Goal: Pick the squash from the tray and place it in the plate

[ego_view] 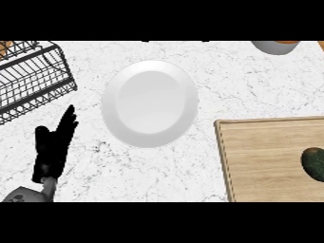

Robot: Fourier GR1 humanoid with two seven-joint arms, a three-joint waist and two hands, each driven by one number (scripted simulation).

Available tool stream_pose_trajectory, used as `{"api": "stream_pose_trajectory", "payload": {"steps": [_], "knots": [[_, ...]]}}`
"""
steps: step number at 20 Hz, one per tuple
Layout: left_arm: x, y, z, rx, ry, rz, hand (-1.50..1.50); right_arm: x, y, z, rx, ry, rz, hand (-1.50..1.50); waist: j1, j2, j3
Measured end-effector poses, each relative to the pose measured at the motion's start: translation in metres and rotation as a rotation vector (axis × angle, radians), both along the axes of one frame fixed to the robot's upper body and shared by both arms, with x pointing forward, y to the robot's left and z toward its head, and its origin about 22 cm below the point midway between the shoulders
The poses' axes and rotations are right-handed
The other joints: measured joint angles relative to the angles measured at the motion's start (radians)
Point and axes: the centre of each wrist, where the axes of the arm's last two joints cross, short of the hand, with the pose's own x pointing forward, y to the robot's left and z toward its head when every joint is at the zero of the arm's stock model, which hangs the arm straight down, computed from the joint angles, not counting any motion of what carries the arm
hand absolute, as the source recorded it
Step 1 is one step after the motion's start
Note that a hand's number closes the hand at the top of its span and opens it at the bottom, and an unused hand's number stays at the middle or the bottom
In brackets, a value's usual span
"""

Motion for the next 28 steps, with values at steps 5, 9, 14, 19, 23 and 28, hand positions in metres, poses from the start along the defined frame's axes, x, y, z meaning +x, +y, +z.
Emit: {"api": "stream_pose_trajectory", "payload": {"steps": [5, 9, 14, 19, 23, 28], "knots": [[-0.003, 0.001, -0.003, -0.005, 0.002, -0.004, 0.00, 0.016, 0.010, 0.006, -0.065, 0.156, 0.012, -1.50, 0.009, 0.001, 0.001], [-0.003, -0.001, -0.007, -0.007, 0.002, -0.007, 0.00, 0.023, 0.024, 0.001, -0.093, 0.218, 0.013, -1.50, 0.007, 0.001, 0.001], [-0.005, -0.003, -0.006, -0.009, 0.008, -0.002, 0.00, 0.029, 0.020, -0.011, -0.109, 0.258, 0.011, -1.50, 0.006, 0.000, 0.001], [0.001, -0.003, -0.001, -0.004, 0.004, -0.004, 0.00, 0.039, 0.026, -0.018, -0.111, 0.276, 0.024, -1.50, 0.005, 0.000, 0.002], [-0.005, -0.004, -0.006, -0.001, -0.002, -0.002, 0.00, 0.045, 0.026, -0.019, -0.122, 0.292, 0.030, -1.50, 0.005, 0.000, 0.002], [-0.003, -0.007, -0.006, -0.005, -0.001, -0.006, 0.00, 0.049, 0.028, -0.028, -0.112, 0.300, 0.029, -1.50, 0.005, 0.000, 0.002]]}}
